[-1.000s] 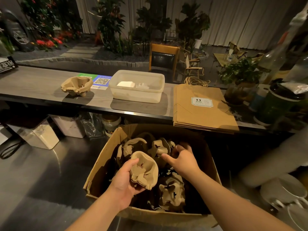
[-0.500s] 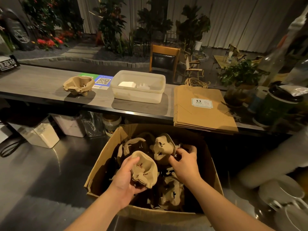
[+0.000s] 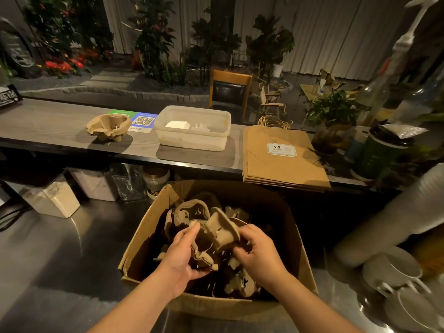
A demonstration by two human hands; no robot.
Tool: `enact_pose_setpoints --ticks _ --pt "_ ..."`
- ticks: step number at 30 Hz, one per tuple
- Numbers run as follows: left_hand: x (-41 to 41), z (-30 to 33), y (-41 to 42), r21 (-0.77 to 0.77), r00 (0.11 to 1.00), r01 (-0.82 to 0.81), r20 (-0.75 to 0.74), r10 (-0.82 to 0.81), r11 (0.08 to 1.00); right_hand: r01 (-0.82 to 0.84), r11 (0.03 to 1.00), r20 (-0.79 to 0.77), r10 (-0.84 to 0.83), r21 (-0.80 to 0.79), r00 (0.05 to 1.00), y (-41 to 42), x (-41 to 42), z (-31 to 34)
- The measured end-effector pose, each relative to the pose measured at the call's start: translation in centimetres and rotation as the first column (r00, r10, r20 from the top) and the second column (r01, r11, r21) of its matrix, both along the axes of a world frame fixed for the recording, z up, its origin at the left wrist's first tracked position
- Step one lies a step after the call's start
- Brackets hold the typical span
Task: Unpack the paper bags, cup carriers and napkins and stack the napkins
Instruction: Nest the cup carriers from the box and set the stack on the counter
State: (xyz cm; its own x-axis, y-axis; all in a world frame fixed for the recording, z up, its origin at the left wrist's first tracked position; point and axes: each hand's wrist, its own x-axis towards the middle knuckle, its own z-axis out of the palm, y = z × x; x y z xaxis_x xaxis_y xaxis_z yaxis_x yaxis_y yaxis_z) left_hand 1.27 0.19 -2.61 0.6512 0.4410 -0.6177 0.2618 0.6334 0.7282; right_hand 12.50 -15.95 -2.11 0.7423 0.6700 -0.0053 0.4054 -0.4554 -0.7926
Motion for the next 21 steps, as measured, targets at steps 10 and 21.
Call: enact_pose_setpoints --ticks 10,21 --pt "-0.7 0.4 -0.5 0.101 0.990 0.038 0.131 -0.051 0.994 -0.187 0.950 0.295 0.259 -0.250 0.920 0.7 -3.3 1.0" --pt "-0.9 1.1 -1.4 0.342 0.958 0.168 0.162 -0.235 0.924 0.148 0.989 -0.434 -0.121 0.029 0.893 3.4 -3.6 3.9"
